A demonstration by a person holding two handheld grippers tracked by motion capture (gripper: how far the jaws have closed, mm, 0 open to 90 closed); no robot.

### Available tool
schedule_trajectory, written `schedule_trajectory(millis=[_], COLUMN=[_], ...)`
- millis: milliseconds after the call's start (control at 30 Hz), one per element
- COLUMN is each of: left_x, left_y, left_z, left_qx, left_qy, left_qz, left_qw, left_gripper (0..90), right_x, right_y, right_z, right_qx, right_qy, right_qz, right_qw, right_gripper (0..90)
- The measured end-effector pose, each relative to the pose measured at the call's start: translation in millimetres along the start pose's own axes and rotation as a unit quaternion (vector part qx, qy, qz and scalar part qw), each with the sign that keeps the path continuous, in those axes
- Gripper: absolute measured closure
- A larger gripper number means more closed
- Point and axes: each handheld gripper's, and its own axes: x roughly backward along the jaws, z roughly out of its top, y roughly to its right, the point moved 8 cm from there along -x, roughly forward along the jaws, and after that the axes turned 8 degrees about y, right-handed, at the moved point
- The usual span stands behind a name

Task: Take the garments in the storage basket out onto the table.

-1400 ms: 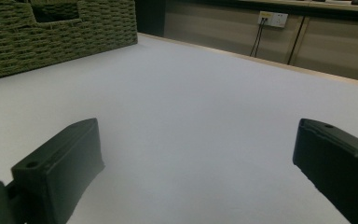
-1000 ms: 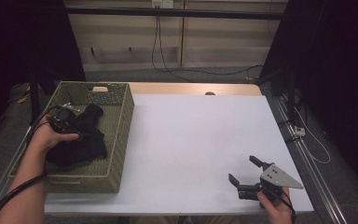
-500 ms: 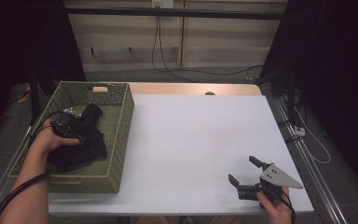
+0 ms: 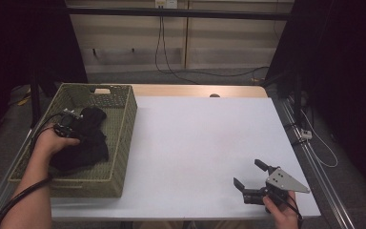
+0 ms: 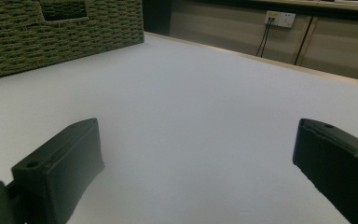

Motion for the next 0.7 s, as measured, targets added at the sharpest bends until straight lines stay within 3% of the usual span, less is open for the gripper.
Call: schedule_trajectory(millis=[200,300,367,700], left_x=[2.3,5.3,8.7,41.9], left_y=[3.0,9.5,13.8,32.5], left_z=[1.4,3.9,7.4,42.4], left_qx=[0.001,0.014,0.012,0.035], left_qy=[-0.016,-0.026,-0.032,-0.02], left_qz=[0.012,-0.005,-0.013,-0.033], left_qw=[0.9998,0.9996,0.9994,0.9986], left_gripper=[72.0,73.2,73.4,73.5], right_x=[-1.4,-1.6,-1.6,1.3], right_y=[-1.1,-1.0,-0.6,0.7], right_z=[0.2,0.3,0.6,1.8], right_qx=[0.002,0.001,0.0,0.0], right_qy=[0.0,0.0,0.001,0.004], right_qz=[0.002,0.001,0.001,-0.001], right_qw=[1.0,1.0,1.0,1.0], right_gripper=[0.5,0.5,0.5,0.5])
